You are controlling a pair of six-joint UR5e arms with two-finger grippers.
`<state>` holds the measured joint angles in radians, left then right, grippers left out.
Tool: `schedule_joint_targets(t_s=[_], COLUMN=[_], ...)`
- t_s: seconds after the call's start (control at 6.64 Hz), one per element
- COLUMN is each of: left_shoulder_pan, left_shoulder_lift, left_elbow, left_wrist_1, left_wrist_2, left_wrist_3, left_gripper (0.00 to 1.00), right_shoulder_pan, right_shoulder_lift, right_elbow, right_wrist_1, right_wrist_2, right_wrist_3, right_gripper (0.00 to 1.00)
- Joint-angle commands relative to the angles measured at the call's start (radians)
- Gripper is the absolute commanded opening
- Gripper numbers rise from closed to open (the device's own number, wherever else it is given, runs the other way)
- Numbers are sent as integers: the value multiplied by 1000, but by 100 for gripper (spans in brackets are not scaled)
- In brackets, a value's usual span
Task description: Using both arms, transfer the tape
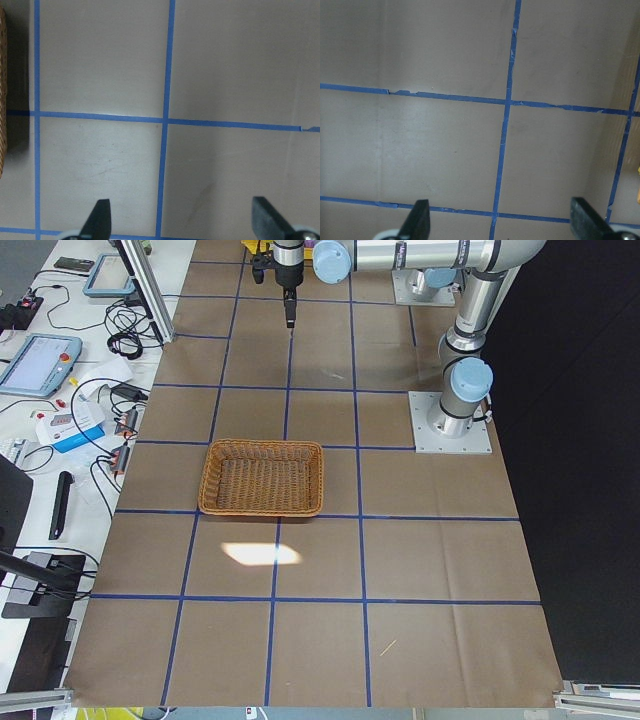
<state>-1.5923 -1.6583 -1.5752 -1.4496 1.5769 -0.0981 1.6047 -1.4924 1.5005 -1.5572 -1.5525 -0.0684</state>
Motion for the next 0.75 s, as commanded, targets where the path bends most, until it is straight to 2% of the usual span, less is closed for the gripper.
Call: schedule_joint_targets(t_s=[0.0,0.45,0.6], left_shoulder_pan=[0,3,2], left_shoulder_lift=[0,2,2], left_elbow=[1,1,1], left_wrist_1=[0,0,0], left_wrist_2=[-5,-5,-5], left_wrist_3=[0,0,0], left_gripper=[100,100,100], right_shoulder_pan=[-2,-12,-47], right_shoulder_lift=[0,6,21], right_elbow=[1,1,-2], right_wrist_1=[-3,-18,-52], right_wrist_2=[-3,-3,-38], right_wrist_3=[-5,-16,-104], right_gripper=[100,100,100])
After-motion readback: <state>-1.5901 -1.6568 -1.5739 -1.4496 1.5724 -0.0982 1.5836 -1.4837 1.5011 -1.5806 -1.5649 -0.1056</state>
